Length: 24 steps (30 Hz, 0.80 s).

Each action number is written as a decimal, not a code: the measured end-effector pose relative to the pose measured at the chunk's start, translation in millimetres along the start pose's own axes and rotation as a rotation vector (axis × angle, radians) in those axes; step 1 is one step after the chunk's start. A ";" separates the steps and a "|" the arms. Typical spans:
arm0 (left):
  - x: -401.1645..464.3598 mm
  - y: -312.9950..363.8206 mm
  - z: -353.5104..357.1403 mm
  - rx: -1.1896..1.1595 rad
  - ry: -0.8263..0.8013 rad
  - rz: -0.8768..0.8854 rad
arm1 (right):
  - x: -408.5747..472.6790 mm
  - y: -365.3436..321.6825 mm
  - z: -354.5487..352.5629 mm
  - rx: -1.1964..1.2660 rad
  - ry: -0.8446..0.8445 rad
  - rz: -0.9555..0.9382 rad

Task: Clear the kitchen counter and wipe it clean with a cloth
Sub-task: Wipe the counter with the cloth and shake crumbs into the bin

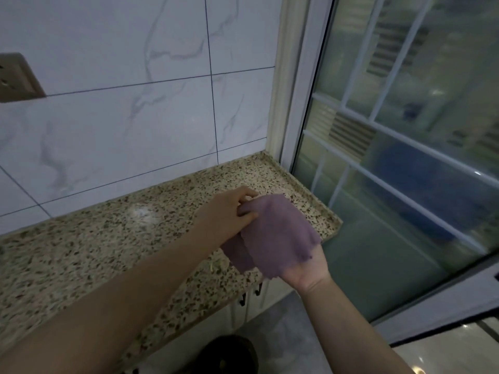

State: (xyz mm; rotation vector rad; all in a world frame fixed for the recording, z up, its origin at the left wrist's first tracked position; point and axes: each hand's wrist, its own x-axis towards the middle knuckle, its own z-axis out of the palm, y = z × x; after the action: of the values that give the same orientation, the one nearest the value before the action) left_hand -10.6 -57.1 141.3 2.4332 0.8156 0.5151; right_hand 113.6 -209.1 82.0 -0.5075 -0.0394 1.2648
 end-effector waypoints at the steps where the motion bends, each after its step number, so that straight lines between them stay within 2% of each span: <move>1: 5.7 -6.8 5.5 -0.055 -0.016 -0.031 | 3.9 -0.5 -1.8 0.013 0.018 0.016; 4: 23.0 -30.0 26.5 -0.180 -0.034 -0.153 | 16.9 -9.6 -11.1 0.038 0.075 0.012; 8: 37.2 -62.7 52.8 -0.191 -0.086 -0.304 | 45.5 -44.1 -17.9 0.025 0.084 -0.034; 13: 62.8 -96.6 73.3 -0.253 -0.148 -0.524 | 138.3 -114.3 -25.6 -0.224 0.181 0.036; 14: 66.5 -101.7 76.5 -0.255 -0.142 -0.560 | 160.5 -125.5 -23.2 -0.319 0.165 0.025; 16: 76.6 -111.9 86.6 -0.240 -0.098 -0.609 | 208.9 -138.7 -16.6 -0.716 0.109 0.031; 18: 87.9 -120.7 97.4 -0.197 -0.067 -0.659 | 252.5 -138.8 -20.1 -1.332 0.008 0.047; 20: 102.9 -131.2 112.1 -0.155 -0.054 -0.725 | 296.1 -130.3 -43.1 -1.866 -0.169 -0.027; 21: 112.2 -137.8 121.5 -0.128 -0.052 -0.751 | 316.9 -125.6 -58.9 -1.993 -0.224 -0.007; 24: 133.9 -156.1 147.3 0.014 -0.049 -0.756 | 355.4 -116.2 -99.8 -2.111 -0.253 0.039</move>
State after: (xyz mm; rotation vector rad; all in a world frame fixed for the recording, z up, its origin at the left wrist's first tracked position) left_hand 93.7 83.7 -41.3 1.9254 1.5992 0.1518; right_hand 360.5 58.4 -49.4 -2.0747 -1.6921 0.8700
